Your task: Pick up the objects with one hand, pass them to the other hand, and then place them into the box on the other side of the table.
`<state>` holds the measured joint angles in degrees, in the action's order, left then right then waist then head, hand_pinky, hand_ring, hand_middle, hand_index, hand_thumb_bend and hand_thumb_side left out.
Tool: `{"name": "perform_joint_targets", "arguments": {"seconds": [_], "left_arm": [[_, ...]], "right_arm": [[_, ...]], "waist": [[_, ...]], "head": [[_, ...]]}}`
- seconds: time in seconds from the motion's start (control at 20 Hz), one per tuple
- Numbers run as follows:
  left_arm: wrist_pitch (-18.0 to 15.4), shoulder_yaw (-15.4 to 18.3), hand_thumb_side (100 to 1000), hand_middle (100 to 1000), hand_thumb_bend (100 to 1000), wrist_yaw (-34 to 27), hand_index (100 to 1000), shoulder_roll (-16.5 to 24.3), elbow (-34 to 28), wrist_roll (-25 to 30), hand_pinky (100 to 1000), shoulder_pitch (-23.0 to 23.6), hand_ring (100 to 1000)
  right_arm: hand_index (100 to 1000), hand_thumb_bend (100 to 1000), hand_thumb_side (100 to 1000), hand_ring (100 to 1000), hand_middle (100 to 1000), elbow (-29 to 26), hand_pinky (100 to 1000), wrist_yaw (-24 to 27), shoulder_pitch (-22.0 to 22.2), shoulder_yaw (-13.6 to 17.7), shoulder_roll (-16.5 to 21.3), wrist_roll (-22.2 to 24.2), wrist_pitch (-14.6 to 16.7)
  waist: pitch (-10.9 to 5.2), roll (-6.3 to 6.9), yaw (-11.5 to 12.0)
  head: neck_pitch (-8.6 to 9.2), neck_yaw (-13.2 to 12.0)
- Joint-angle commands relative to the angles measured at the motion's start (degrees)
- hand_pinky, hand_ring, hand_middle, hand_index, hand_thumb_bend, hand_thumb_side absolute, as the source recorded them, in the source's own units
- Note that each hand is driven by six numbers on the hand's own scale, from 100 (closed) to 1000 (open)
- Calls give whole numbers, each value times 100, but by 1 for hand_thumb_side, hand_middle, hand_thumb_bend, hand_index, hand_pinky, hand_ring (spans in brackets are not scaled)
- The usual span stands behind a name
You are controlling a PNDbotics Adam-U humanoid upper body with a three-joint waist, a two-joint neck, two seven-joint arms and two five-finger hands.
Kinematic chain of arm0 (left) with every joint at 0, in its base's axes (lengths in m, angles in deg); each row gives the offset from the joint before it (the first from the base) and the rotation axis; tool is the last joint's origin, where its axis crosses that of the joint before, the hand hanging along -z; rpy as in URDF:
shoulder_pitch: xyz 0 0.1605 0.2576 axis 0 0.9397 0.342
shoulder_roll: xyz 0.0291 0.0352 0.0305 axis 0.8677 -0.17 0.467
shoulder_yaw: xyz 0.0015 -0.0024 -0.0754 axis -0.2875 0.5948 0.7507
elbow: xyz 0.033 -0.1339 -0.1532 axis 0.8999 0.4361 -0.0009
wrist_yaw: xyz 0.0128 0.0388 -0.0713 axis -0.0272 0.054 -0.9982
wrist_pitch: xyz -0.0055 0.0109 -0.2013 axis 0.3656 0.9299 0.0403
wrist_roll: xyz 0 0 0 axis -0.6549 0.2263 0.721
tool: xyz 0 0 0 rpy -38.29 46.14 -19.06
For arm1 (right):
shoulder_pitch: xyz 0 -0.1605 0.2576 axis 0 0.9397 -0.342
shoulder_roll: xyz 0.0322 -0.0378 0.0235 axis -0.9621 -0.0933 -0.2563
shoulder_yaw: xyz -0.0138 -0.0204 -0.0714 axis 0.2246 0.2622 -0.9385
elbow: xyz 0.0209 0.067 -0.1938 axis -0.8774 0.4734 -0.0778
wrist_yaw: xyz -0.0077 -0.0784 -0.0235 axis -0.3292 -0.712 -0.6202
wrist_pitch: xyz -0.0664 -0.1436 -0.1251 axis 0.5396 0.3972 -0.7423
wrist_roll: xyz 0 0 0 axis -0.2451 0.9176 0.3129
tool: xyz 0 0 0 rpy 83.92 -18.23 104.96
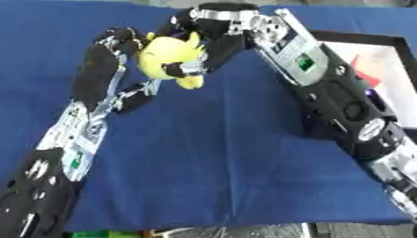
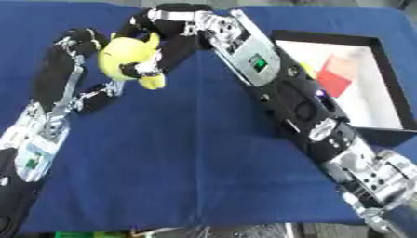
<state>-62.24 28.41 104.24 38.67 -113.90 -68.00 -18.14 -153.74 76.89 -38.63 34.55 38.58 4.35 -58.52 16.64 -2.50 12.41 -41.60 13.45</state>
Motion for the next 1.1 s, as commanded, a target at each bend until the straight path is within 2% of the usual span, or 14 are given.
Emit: {"name": "perform_joint_targets", "arguments": {"seconds": [0.05, 0.15, 0.3, 0.6, 0.65, 0.7, 0.75, 0.9, 1.1], "left_arm": [[48, 41, 100, 637, 201, 3, 787, -8, -108, -121, 803, -191, 658], [76, 50, 100, 728, 308, -3, 911, -10, -95, -160, 825, -190, 743], [135, 47, 128, 722, 340, -43, 928, -19, -103, -240, 826, -186, 741], [133, 18, 133, 648, 257, -241, 905, -36, -160, -482, 796, -197, 689], [118, 17, 148, 638, 213, -283, 900, -43, -168, -518, 793, -197, 682], [104, 19, 185, 622, 121, -335, 893, -52, -175, -563, 784, -196, 666], [95, 29, 277, 580, 100, -399, 867, -67, -183, -621, 770, -193, 628], [48, 58, 383, 532, 100, -661, 827, -119, -214, -812, 754, -198, 588], [-137, 51, 435, 457, 100, -900, 720, -169, -269, -1002, 732, -205, 538]], "right_arm": [[690, 398, 273, 1000, 629, -134, 982, 119, -71, -29, 60, 134, -44], [678, 426, 294, 1000, 613, -140, 975, 153, -64, -18, 80, 149, -59], [672, 429, 304, 1000, 606, -174, 969, 200, -64, 6, 125, 48, -56], [660, 403, 296, 1000, 588, -187, 960, 164, -59, -6, 150, -72, 15], [655, 397, 283, 1000, 580, -188, 958, 154, -56, -9, 146, -67, 28], [647, 394, 277, 1000, 572, -190, 954, 145, -54, -12, 143, -60, 43], [640, 396, 280, 1000, 564, -193, 947, 134, -53, -17, 141, -46, 64], [639, 395, 288, 1000, 560, -192, 945, 121, -43, -31, 135, 35, 125], [640, 394, 290, 1000, 560, -161, 947, 91, -34, -7, 126, 58, 180]], "waist": [[-123, 32, -13], [-125, 36, -23], [-127, 38, -43], [-115, 42, -52], [-113, 41, -51], [-112, 39, -50], [-110, 36, -48], [-104, 21, -41], [-92, -3, -48]], "head": [[55, 16], [59, 22], [51, 21], [45, 20], [43, 20], [42, 19], [42, 16], [52, 15], [98, 14]]}}
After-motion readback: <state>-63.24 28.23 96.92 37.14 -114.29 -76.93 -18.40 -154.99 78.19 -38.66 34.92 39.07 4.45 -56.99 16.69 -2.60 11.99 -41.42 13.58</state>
